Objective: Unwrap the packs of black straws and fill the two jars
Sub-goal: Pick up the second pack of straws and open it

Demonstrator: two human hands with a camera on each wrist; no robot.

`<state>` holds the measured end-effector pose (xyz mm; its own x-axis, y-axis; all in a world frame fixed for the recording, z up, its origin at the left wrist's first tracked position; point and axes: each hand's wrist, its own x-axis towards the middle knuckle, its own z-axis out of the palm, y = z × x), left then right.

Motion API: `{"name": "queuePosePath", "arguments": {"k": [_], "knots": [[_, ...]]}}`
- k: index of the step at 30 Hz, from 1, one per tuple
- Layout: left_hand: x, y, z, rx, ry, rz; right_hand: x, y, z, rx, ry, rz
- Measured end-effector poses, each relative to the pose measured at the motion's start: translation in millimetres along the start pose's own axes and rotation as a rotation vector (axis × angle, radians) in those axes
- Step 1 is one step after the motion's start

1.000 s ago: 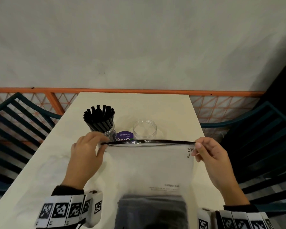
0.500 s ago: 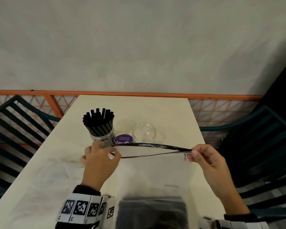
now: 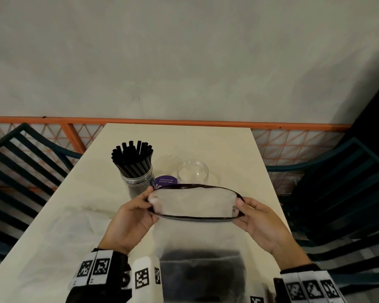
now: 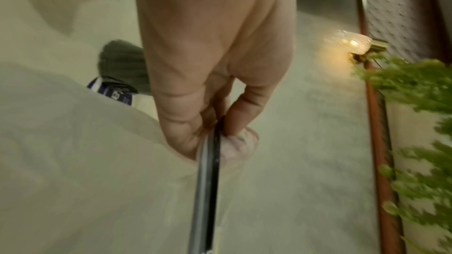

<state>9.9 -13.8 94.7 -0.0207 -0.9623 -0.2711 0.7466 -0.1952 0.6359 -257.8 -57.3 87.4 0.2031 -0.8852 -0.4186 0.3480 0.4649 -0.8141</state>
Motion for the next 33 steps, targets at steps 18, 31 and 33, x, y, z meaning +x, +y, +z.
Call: {"name": "queuePosePath", "arguments": {"k": [18,31,33], "knots": [[-2.3,-7.1,-10.2,1.280,0.444,0.365,-1.7,0.4,10.1,-0.444,0.074,-0.251],[-6.1,-24.1,6.1,0.464,0.072,-0.125,6.0,17.0,10.3,-0.490,0.062,-0.122],[-5.1,-23.4,1.4,0.286,0.071,-0.168,7.5,12.9,8.6,-0.124,0.041,0.045]]}}
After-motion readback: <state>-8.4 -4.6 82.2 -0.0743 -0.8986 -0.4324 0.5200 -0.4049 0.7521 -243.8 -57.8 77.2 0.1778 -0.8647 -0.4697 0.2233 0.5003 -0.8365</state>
